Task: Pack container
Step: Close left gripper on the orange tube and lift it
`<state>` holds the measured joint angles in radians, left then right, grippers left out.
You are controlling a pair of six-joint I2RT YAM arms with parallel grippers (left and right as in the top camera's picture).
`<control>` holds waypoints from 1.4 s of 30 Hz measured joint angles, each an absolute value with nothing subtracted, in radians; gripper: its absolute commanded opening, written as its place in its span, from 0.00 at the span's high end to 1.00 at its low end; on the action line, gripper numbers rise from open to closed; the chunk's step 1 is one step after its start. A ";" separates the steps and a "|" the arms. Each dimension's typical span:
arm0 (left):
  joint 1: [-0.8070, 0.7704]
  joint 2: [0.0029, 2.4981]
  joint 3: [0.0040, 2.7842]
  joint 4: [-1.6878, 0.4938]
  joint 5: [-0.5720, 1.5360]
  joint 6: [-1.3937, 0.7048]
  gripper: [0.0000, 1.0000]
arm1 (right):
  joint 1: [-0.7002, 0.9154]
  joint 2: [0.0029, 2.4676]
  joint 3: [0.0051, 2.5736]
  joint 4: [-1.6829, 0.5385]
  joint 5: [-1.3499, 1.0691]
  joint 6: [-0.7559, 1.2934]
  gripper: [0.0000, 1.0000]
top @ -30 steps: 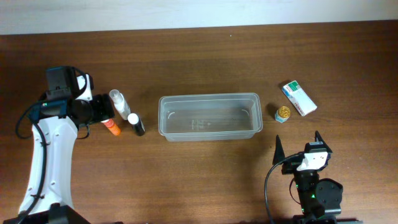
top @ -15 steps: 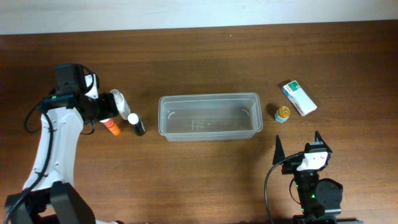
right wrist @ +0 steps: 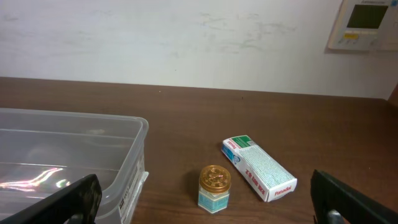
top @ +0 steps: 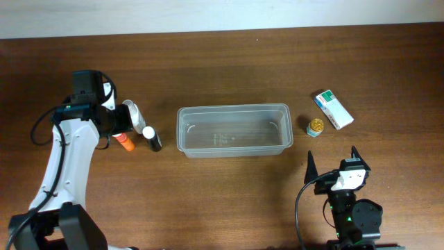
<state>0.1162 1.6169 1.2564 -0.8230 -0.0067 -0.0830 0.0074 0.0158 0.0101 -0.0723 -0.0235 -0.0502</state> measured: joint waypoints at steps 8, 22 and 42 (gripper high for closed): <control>0.116 1.617 1.254 -0.850 -0.012 -0.083 0.45 | 0.007 0.016 0.010 -0.072 -0.023 -0.049 0.02; 0.116 1.633 1.253 -0.876 -0.034 -0.080 0.50 | 0.007 0.016 0.010 -0.072 -0.023 -0.049 0.02; 0.116 1.633 1.253 -0.879 -0.043 -0.076 0.75 | 0.007 0.016 0.010 -0.072 -0.023 -0.049 0.02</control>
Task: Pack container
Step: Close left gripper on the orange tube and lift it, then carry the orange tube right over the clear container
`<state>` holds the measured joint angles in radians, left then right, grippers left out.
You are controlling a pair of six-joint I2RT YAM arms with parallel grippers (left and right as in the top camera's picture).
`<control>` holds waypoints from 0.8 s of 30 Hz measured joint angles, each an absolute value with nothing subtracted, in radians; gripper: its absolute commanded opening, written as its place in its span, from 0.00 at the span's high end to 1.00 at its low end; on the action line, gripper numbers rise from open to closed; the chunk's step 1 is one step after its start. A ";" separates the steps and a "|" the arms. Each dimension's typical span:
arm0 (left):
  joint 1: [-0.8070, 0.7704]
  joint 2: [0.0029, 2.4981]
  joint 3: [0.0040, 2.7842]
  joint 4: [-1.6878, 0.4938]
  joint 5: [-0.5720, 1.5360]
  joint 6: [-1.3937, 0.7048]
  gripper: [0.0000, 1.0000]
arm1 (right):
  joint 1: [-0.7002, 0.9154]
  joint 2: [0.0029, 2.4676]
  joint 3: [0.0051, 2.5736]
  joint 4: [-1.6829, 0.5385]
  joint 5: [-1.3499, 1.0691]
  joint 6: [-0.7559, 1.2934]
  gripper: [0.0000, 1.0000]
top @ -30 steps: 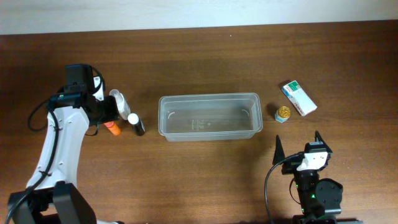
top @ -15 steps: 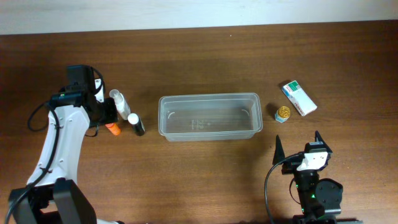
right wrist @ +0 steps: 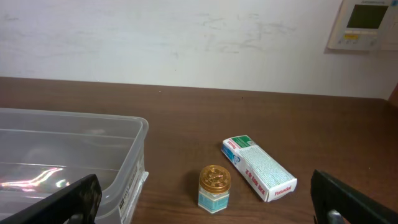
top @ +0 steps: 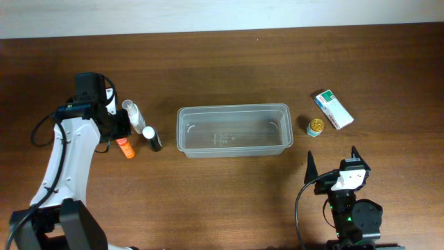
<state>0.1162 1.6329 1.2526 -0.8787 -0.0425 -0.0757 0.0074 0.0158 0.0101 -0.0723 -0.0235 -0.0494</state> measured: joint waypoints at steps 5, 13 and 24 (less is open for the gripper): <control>0.116 1.633 1.253 -0.879 -0.070 -0.076 0.76 | 0.007 0.016 0.010 -0.072 -0.023 -0.049 0.02; 0.116 1.633 1.261 -0.930 -0.088 -0.076 0.82 | 0.007 0.016 0.010 -0.072 -0.023 -0.050 0.02; 0.079 1.364 1.388 -0.963 -0.075 -0.076 0.83 | 0.007 0.016 0.010 -0.072 -0.023 -0.049 0.02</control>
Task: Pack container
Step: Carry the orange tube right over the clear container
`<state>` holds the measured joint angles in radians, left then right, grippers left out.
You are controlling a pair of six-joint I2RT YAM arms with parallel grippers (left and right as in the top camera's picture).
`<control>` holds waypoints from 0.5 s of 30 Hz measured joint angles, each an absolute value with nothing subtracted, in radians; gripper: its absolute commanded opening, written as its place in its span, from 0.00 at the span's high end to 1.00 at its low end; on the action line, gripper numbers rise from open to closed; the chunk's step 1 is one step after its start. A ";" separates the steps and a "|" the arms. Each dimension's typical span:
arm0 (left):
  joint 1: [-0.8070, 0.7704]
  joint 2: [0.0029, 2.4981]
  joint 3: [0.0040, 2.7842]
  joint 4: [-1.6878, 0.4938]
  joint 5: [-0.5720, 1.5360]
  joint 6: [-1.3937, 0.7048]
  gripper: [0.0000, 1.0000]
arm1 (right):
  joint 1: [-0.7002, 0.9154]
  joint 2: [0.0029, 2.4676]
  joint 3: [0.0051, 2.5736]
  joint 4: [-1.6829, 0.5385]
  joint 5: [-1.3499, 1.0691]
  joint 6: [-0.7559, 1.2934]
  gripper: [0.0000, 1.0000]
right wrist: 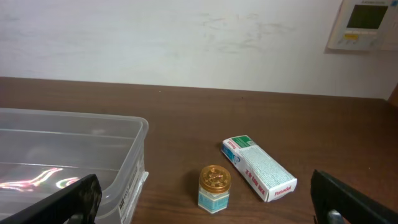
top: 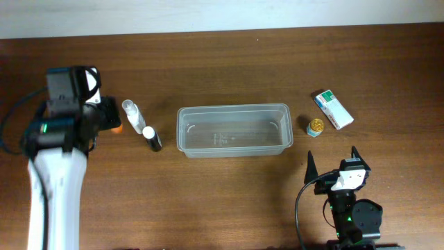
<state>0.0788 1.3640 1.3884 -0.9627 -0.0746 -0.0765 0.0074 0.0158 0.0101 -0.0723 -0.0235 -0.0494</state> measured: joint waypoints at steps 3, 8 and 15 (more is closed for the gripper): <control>0.014 1.240 1.405 -0.943 -0.055 -0.076 0.82 | 0.007 0.016 0.010 -0.072 -0.023 -0.049 0.02; -0.137 1.122 1.405 -0.923 -0.040 -0.076 0.82 | 0.007 0.016 0.010 -0.072 -0.023 -0.049 0.02; -0.363 1.166 1.405 -0.831 -0.030 -0.101 0.82 | 0.007 0.016 0.010 -0.072 -0.023 -0.050 0.01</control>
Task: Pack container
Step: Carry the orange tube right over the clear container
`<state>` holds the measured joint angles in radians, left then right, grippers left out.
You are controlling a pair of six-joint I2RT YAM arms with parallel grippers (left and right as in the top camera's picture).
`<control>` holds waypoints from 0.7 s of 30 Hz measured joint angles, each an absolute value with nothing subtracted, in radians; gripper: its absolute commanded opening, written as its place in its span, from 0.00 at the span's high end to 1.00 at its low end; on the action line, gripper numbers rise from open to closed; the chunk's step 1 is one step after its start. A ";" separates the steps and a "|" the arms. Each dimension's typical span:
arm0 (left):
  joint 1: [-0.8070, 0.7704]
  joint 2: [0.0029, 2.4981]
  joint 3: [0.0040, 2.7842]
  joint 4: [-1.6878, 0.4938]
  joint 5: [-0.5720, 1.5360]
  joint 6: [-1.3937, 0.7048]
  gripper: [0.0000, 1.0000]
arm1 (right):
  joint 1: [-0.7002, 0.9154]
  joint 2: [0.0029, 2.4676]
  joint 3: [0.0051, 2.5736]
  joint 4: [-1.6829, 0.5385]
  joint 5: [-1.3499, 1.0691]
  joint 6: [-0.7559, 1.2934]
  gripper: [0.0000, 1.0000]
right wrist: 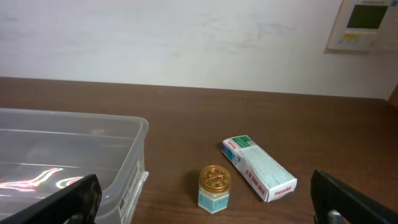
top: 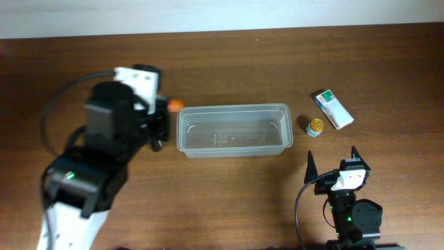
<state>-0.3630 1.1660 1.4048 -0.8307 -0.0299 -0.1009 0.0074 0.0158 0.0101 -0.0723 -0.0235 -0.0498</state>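
The clear plastic container (top: 232, 107) lies in the middle of the table, and its near corner (right wrist: 134, 127) shows in the right wrist view. My left arm is raised high over the table's left part. An orange tube (top: 175, 105) pokes out of my left gripper (top: 165, 111) just outside the container's left end; the fingers are mostly hidden under the arm. A gold-lidded jar (top: 316, 126) (right wrist: 214, 188) and a white and green box (top: 333, 110) (right wrist: 258, 168) sit right of the container. My right gripper (top: 333, 163) (right wrist: 205, 214) rests open near the front edge, nothing between its fingers.
A black-bodied item (top: 158, 143) peeks out beside the container's left end, mostly covered by my left arm. The arm hides the rest of what lies to the left. A pale wall with a thermostat panel (right wrist: 367, 25) stands behind the table.
My left arm has come up and moved right, from the table's far left to the container's left end, with the orange tube in it. The right arm has not moved.
My left gripper was low beside the orange tube, the spray bottle and the black item left of the container. Then it stood further left with the tube at its fingers. Now it holds the tube at the container's left end. The right gripper stayed open and still.
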 measured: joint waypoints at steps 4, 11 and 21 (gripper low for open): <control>-0.442 1.266 1.405 -0.748 -0.028 -0.107 0.83 | 0.007 0.016 0.010 -0.072 -0.023 -0.049 0.02; -0.459 1.449 1.405 -0.706 -0.027 -0.148 0.84 | 0.007 0.016 0.010 -0.072 -0.023 -0.049 0.02; -0.459 1.549 1.405 -0.672 -0.100 -0.205 0.84 | 0.007 0.016 0.010 -0.072 -0.023 -0.049 0.02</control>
